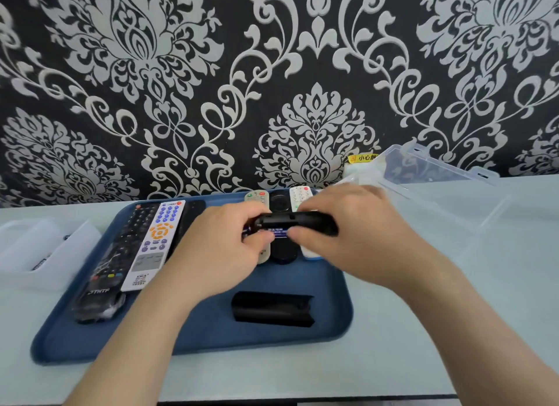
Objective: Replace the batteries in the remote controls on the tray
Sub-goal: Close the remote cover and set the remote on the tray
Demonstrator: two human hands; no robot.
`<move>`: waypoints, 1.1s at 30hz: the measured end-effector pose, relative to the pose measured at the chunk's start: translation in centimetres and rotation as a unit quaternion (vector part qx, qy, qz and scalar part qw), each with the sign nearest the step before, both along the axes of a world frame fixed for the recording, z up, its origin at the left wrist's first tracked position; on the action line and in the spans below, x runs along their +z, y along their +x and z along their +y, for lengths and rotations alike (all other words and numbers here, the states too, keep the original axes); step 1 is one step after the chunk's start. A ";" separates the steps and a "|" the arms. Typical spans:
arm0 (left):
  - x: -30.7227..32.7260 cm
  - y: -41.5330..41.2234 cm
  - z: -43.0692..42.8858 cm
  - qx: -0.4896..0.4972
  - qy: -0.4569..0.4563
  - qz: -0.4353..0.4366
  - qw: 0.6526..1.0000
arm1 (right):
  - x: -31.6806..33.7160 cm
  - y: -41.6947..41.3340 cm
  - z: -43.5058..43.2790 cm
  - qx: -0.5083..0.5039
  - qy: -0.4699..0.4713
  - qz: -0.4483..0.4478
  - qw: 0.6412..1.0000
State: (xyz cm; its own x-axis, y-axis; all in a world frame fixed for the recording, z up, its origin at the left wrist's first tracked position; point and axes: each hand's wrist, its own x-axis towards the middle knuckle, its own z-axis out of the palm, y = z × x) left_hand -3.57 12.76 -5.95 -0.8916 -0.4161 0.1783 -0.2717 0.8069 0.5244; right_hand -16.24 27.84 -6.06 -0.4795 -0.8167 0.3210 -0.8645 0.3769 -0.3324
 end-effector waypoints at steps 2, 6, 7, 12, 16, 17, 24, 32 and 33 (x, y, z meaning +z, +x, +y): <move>0.1 0.0 0.4 -0.011 -0.028 0.018 0.999 | 0.1 1.2 -0.5 0.014 0.045 -0.008 0.999; -0.1 -0.1 0.6 -0.018 0.016 0.068 0.997 | -0.3 1.5 -0.6 0.025 0.001 -0.107 0.994; 0.0 -0.1 0.6 -0.018 0.047 0.074 0.996 | -0.5 1.4 -0.7 0.029 -0.017 -0.129 0.991; -0.1 -0.4 0.5 -0.008 0.250 0.097 0.963 | -1.2 1.2 -1.4 0.027 -0.085 -0.206 0.975; 0.2 -0.4 0.5 -0.042 0.522 0.135 0.841 | -0.9 1.1 -1.7 0.013 -0.190 -0.443 0.876; 0.2 -0.3 0.6 -0.041 0.549 0.148 0.822 | -0.7 1.3 -1.7 0.008 -0.199 -0.518 0.832; 0.2 -0.6 1.5 -0.003 0.419 0.184 0.889 | -0.6 1.7 -1.9 0.045 -0.240 -0.684 0.687; -0.1 -1.2 2.9 -0.023 0.513 0.308 0.800 | -1.0 2.0 -2.0 0.136 -0.242 -0.722 0.634; -0.2 -1.2 3.2 -0.026 0.531 0.305 0.790 | -1.2 2.2 -2.1 0.141 -0.246 -0.714 0.640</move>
